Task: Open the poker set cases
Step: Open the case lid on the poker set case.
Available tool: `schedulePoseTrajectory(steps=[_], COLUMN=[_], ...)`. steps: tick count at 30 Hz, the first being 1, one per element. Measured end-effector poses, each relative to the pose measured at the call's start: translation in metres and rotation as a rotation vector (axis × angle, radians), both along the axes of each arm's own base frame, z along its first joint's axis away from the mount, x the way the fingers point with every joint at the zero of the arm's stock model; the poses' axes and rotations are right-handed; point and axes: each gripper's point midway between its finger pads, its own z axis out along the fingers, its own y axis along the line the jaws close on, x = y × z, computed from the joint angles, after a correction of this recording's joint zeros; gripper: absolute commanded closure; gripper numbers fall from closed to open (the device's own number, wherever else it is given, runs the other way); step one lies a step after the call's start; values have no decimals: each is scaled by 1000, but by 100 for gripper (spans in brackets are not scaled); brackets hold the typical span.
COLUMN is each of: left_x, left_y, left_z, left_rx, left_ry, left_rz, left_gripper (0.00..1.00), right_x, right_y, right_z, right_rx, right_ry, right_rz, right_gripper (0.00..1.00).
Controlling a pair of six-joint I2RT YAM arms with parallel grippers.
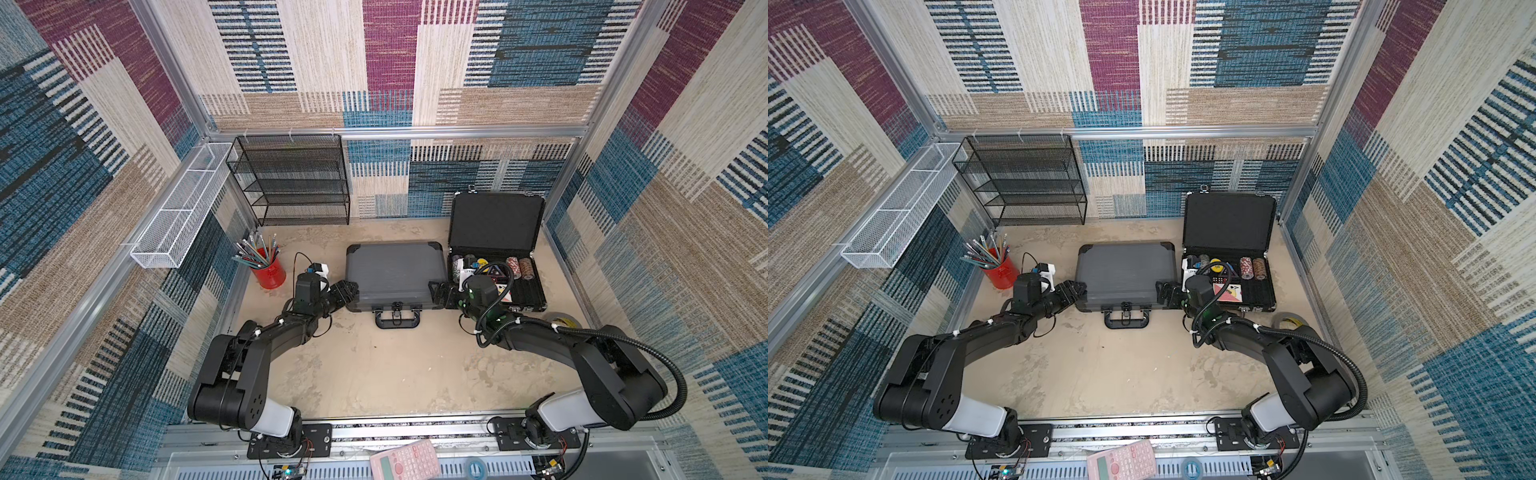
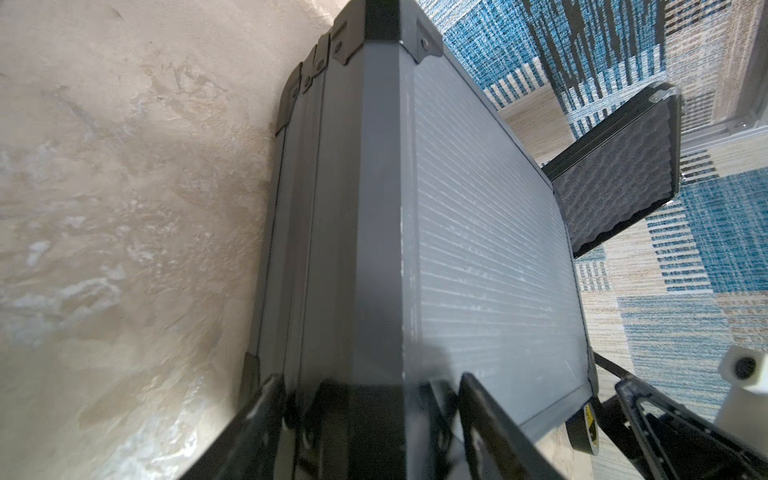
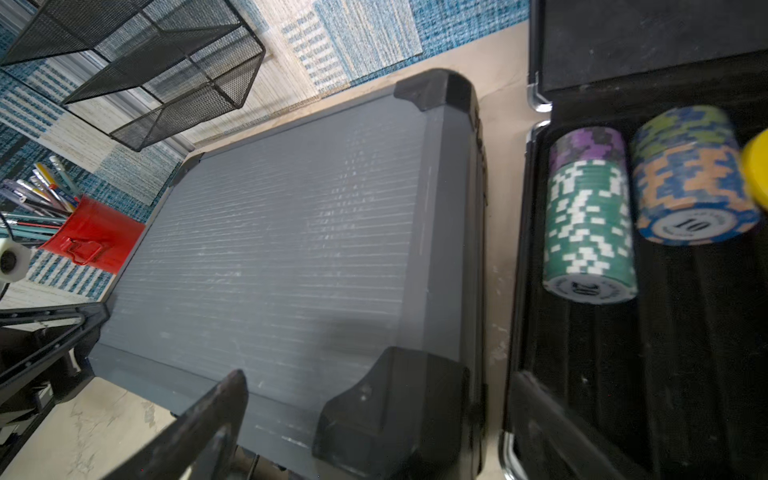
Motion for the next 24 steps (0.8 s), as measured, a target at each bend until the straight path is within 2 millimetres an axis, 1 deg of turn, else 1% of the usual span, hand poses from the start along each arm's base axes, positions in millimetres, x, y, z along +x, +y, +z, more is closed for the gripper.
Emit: schedulePoseTrajectory(steps=[5, 13, 16, 17, 19, 24], left_x=[-3, -6, -8, -9, -10, -15], left_y=[-1, -3, -4, -5, -6, -10], left_z=[-1, 2, 4, 5, 6, 13], left_rx=[-5, -20, -30, -37, -45, -72], left_ry=[-2, -32, -46, -48, -55, -66], left_rz=[-6, -16, -22, -22, -26, -48], left_gripper=[31, 25, 23, 20, 17, 15], right_x=[0, 0, 0, 0, 0, 0], right_y=[5, 10, 11, 11, 11, 10], right_z=[-5, -7, -5, -5, -4, 3], right_rx=[45, 69, 75, 76, 78, 86], right_ry=[36, 52, 52, 53, 50, 34], right_rz=[32, 59, 63, 65, 65, 63], right_gripper=[1, 1, 1, 1, 1, 1])
